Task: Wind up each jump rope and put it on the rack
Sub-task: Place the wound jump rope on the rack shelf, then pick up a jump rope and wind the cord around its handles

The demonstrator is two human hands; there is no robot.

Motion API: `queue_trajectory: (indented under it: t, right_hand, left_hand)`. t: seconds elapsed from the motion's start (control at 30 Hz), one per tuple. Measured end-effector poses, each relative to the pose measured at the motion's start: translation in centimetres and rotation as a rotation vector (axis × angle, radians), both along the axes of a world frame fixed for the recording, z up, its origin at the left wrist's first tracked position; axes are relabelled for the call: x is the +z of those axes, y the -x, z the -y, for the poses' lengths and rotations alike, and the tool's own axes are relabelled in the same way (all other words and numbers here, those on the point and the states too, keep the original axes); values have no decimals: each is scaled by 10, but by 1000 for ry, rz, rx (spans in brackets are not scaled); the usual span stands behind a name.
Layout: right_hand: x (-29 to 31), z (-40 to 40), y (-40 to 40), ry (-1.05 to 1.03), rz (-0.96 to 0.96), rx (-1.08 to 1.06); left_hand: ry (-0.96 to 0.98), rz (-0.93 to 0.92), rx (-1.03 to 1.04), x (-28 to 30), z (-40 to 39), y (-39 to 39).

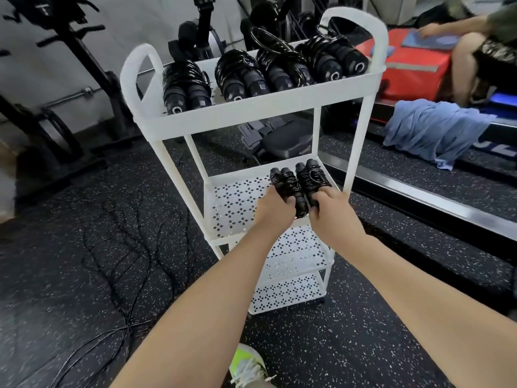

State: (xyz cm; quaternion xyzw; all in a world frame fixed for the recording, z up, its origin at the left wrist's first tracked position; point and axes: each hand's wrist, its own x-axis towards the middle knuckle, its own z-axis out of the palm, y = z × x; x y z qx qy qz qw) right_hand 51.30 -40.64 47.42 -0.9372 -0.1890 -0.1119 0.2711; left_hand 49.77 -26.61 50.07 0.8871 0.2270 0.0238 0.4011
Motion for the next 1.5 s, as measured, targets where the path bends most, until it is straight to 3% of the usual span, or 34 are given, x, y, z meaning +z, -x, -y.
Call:
queue_trajectory:
  t: [0.17,0.33,0.57,0.93,1.5]
  right_hand:
    - [9,-12,34,-33,120,198]
    - [21,-56,82,27,-79,370]
    - [7,-159,189,301,-306,697]
    - [-109,-304,301,580,-584,919]
    - [-339,-411,359,806,-865,876]
  left_hand:
    - [-153,46,-110,6,-11,40]
    - [-281,174,-160,10,-43,127]
    - [-253,53,8,-31,-140,281]
    - [-153,-214,388,-164,-293,454]
    - [38,-551,521,-388,-360,506]
